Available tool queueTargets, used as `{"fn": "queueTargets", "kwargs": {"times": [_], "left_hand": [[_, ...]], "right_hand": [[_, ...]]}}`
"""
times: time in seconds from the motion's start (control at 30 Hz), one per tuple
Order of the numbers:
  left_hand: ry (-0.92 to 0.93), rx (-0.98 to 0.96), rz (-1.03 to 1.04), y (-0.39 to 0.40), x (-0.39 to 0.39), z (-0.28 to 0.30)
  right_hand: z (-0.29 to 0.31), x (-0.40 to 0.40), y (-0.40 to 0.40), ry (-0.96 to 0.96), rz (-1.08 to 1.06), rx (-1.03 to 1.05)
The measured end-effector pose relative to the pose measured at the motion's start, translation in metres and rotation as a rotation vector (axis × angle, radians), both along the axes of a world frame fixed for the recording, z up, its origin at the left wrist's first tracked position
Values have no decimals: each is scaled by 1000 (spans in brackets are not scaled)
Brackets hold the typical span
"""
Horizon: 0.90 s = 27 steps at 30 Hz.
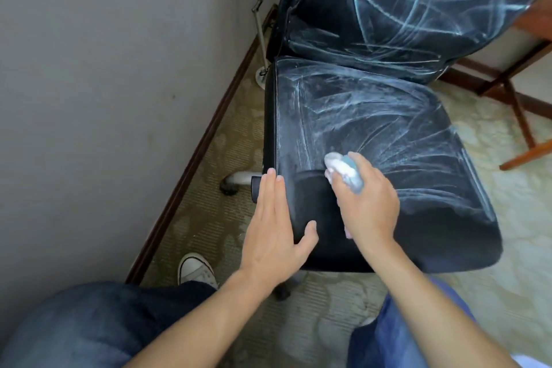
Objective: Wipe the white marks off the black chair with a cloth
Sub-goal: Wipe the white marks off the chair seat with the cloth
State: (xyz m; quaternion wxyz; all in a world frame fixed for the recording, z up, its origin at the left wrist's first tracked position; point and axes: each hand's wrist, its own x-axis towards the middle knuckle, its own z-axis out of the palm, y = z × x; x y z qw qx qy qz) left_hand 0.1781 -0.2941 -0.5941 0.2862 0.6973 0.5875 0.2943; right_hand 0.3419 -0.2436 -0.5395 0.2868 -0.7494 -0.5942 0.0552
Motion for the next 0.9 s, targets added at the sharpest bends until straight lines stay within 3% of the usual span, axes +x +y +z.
{"fn": "queueTargets", "kwargs": {"times": [0.1,0.17,0.3,0.37,0.43,0.5,0.57,0.63,0.73,0.9], "left_hand": [[-56,-54,-64,1,-11,10],[-144,-68,-49,7,-25,21],[-95,-87,188,21,-46,39],[-48,-90,209,24,-46,45],[-14,-82,139,23,-40,53],[-16,-96,88,22,-35,58],[-106,-168,148,27,-40,61],[-207,-275,253,35,-49,63],[-215,-398,358,45,-60,64],[-123,-447,297,45,-65,57]], "right_hand": [[-2,-31,7,-81,18,56],[-6,-59,2,-122,155,83],[-2,-64,5,-257,387,116],[3,-39,21,-327,279,53],[3,-17,40,-241,90,-13],[-1,-18,43,-216,46,4],[-5,-35,32,-263,189,66],[-8,-46,17,-251,461,117],[-1,-40,18,-319,713,127],[19,-52,87,-351,478,-59]]}}
